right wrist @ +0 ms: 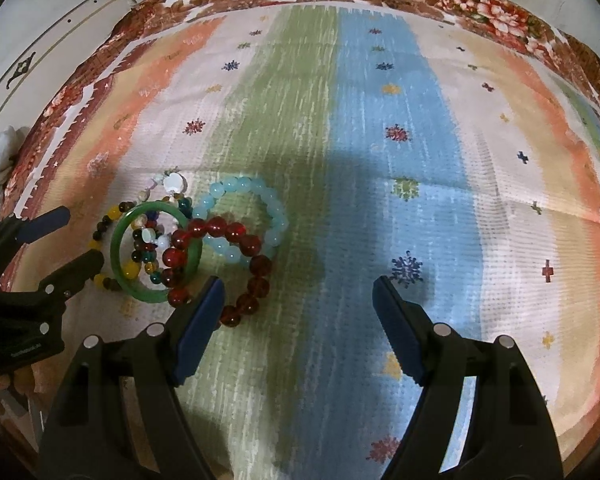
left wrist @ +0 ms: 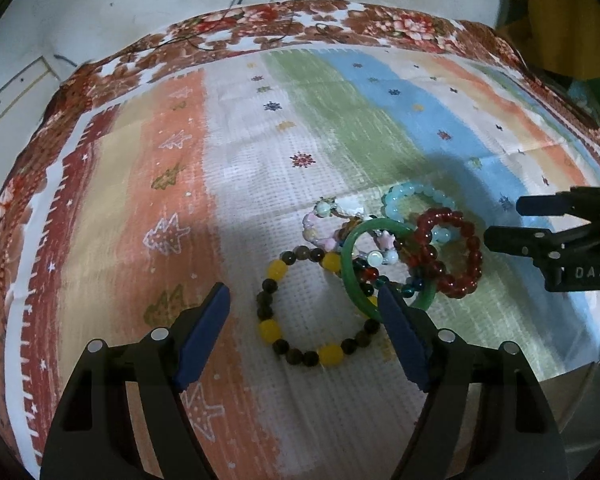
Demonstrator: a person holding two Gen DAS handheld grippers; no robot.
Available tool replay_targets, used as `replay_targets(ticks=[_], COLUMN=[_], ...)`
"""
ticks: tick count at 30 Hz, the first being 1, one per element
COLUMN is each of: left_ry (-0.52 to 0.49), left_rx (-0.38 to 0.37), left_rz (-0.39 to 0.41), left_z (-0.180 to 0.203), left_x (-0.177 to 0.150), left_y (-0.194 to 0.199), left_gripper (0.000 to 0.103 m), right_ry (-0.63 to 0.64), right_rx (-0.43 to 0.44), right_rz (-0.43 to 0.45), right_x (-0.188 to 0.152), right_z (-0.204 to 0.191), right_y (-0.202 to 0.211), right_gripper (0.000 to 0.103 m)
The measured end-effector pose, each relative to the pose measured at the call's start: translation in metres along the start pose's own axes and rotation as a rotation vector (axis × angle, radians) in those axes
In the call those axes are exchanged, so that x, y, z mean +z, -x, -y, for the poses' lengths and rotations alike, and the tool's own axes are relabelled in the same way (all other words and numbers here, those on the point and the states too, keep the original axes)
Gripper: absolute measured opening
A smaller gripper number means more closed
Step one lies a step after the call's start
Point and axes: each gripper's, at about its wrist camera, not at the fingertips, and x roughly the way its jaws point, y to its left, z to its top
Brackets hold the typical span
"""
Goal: Organize jewelry
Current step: 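Grasp the green jade bangle with the left tool while the right tool grasps the red bead bracelet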
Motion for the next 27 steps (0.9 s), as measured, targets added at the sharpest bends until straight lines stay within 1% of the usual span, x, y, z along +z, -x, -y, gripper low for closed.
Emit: replay_targets(ticks=[2, 7, 10, 12, 16, 17, 18, 19, 20, 21, 22, 23, 25, 27], left_ry=[-0.021, -0.042, -0.052, -0.044, -0.051, -0.047, -0.037, -0.034, -0.036, -0.042, -0.046, -0.048, -0.041, -0.032], left_rx=[-0.005, -0.023, -0.032, -0.058, -0.080, -0.092, -0.114, -0.126, -0.138, -0.146, -0.141, -0.137, -0.140, -0.143], left_rz=[0.003, -0.002, -0.020, -0.024, -0.032, -0.037, -0.041, -0.042, -0.043, -0.044, -0.042, -0.041, -0.039, -0.039], left_z=[0.003, 0.006, 0.007, 0.007, 0.009, 0.009, 0.009, 0.009, 0.010, 0.012, 0.014, 0.015, 0.014, 0.012], left_x=[0.000, 0.005, 0.006, 0.006, 0.006, 0.006, 0.005, 0.005, 0.005, 0.005, 0.004, 0.004, 0.004, 0.003], left_y=[-0.002, -0.010, -0.017, -0.022, -0.029, -0.030, -0.031, -0.031, -0.031, -0.031, -0.031, -0.030, -0.030, -0.028], left_gripper=[0.073, 0.065, 0.056, 0.047, 0.042, 0.037, 0.032, 0.029, 0.023, 0.020, 0.019, 0.019, 0.018, 0.013], right_ry=[0.003, 0.013, 0.020, 0.027, 0.044, 0.046, 0.048, 0.054, 0.058, 0.061, 0.065, 0.068, 0.071, 0.071], right_rx=[0.003, 0.007, 0.009, 0.008, 0.003, 0.006, 0.009, 0.014, 0.019, 0.026, 0.028, 0.025, 0.029, 0.031], right_rz=[-0.009, -0.031, -0.045, -0.047, -0.044, -0.045, -0.045, -0.046, -0.048, -0.049, -0.051, -0.052, -0.056, -0.060], right_x=[0.000, 0.003, 0.005, 0.006, 0.007, 0.007, 0.007, 0.007, 0.007, 0.007, 0.007, 0.007, 0.007, 0.006], right_z=[-0.001, -0.003, -0.003, -0.004, -0.007, -0.007, -0.008, -0.009, -0.010, -0.011, -0.012, -0.012, -0.012, -0.011], right_y=[-0.005, -0.016, -0.023, -0.026, -0.028, -0.029, -0.029, -0.030, -0.030, -0.030, -0.031, -0.031, -0.031, -0.030], right_gripper=[0.072, 0.065, 0.060, 0.059, 0.056, 0.055, 0.052, 0.048, 0.045, 0.039, 0.034, 0.032, 0.018, 0.016])
